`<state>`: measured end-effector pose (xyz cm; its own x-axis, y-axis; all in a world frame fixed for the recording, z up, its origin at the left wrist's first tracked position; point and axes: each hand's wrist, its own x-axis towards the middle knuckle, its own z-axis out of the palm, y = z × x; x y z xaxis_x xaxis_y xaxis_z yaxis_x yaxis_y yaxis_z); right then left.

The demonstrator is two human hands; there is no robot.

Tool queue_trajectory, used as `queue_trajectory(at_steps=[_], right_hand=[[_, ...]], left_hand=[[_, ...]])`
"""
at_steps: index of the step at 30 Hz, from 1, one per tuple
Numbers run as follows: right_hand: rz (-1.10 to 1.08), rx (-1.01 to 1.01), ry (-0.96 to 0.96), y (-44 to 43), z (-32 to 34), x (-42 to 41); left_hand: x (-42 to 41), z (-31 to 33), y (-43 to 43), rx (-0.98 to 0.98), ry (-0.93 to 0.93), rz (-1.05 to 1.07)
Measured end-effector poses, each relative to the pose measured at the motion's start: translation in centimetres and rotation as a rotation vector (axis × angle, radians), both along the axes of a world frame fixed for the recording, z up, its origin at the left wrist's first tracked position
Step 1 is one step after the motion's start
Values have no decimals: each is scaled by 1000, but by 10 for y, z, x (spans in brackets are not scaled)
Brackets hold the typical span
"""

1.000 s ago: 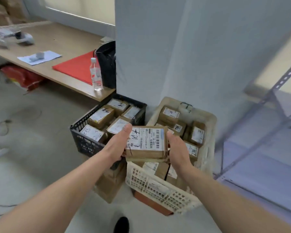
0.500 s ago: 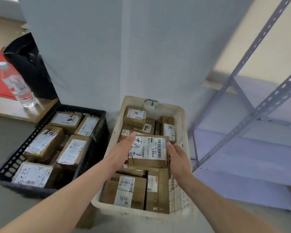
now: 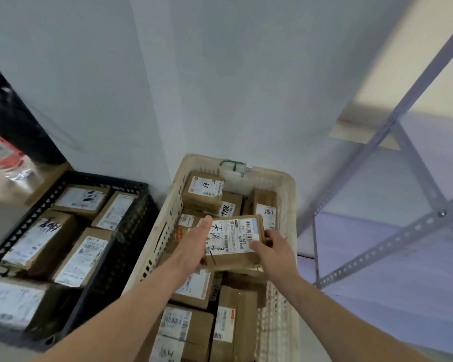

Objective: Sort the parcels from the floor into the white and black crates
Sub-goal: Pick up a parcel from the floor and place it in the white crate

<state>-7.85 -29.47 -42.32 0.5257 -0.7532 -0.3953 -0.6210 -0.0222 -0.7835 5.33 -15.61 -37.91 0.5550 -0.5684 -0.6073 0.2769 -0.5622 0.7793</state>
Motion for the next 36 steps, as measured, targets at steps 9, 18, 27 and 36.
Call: queue_trajectory(at_steps=[9, 18, 27, 36], right_hand=[[273, -116, 154, -110, -34, 83], [387, -252, 216, -164, -84, 150], [468, -193, 248, -165, -129, 154], [571, -161, 351, -151, -139, 144]], left_hand=[[27, -71, -84, -71, 250, 285], [53, -127, -133, -103, 526, 382], [67, -152, -160, -213, 710, 456], [82, -155, -160, -175, 678, 353]])
